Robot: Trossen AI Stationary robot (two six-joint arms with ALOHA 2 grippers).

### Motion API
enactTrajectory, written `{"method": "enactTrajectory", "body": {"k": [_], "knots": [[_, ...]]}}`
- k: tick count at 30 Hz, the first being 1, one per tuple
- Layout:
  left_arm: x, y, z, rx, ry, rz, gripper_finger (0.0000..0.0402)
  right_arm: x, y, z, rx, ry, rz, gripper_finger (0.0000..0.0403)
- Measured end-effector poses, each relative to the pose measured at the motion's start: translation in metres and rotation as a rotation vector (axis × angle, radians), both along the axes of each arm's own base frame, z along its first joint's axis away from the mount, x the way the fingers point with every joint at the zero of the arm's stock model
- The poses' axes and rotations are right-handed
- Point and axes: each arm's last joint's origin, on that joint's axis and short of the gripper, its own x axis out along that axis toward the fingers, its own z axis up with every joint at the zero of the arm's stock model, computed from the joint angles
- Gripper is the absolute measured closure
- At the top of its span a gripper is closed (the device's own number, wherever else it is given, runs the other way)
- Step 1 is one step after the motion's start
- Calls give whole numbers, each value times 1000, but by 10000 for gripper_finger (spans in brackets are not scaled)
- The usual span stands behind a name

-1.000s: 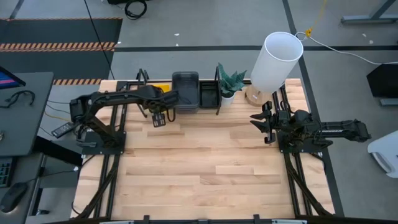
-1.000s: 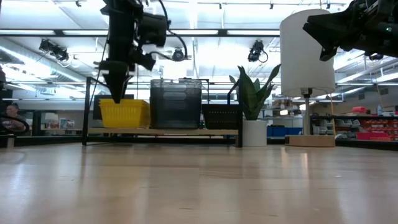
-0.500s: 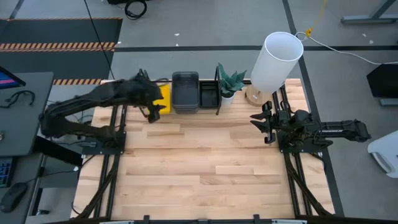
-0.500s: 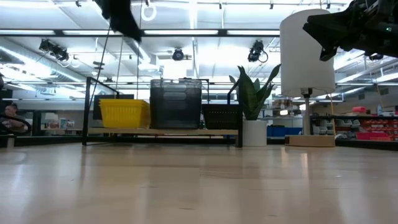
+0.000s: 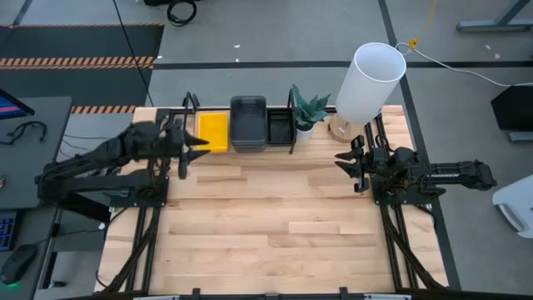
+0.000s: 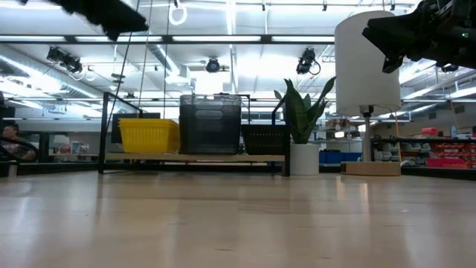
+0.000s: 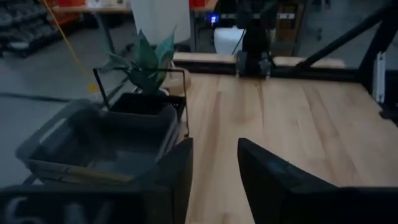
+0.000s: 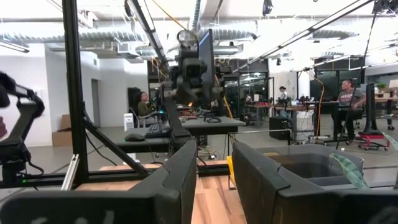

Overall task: Stack baskets on shelf by color
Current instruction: Return to Home Position

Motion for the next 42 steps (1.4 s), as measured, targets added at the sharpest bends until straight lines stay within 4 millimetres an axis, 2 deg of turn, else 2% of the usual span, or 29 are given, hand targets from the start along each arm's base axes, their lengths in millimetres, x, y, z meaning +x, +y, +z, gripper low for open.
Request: {"method": "enactTrajectory", "body": {"k": [4,9,11,19,22,28,32,42], "knots": [[-17,-5,-32,1,-85,3,281,0,0,0,0,0,0,294],[-37,-11,-54,-18,-172,10,297,0,0,0,0,0,0,294],[-44,-13,-57,-24,-224,9,306,0,0,0,0,0,0,294],[-64,-19,-46,22,-551,-9,354,0,0,0,0,0,0,294],[-62,-19,-51,63,-631,-34,370,0,0,0,0,0,0,294],[-46,-16,-86,74,-684,-82,394,0,0,0,0,0,0,294],[-42,-15,-100,66,-705,-102,398,0,0,0,0,0,-1,294],[-42,-21,-103,107,-781,-216,396,0,0,0,0,0,0,294]]}}
